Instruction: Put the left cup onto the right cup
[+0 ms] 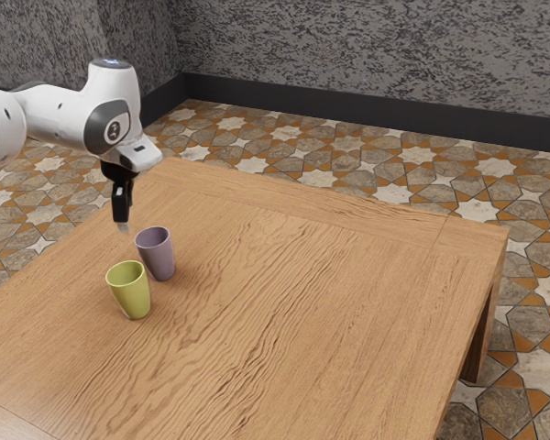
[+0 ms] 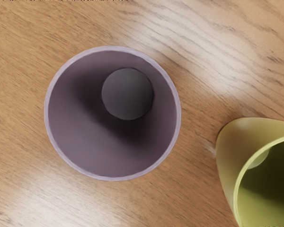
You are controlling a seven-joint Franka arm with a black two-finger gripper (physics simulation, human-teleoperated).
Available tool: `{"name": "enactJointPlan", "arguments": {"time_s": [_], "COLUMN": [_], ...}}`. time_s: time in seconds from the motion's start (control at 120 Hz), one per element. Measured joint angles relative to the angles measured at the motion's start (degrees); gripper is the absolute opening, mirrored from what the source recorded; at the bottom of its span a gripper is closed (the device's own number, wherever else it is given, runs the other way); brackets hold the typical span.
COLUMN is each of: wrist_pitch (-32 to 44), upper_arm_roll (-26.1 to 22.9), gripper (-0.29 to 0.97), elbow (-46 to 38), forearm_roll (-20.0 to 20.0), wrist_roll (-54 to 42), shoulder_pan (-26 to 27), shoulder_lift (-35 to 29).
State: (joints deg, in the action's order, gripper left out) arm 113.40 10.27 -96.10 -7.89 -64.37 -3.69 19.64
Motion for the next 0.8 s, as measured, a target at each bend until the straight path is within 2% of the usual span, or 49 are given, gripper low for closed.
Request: {"name": "enactJointPlan", "arguments": {"time_s": [0.8], "wrist_pitch": [2.94], "upper_arm_roll": [0.72], "gripper": [0.68], "elbow": [9.57], "forearm_roll": [0.18], "wrist_roll": [-8.56], "shoulder_pan": [0.26], "shoulder_lift": [8.87]}}
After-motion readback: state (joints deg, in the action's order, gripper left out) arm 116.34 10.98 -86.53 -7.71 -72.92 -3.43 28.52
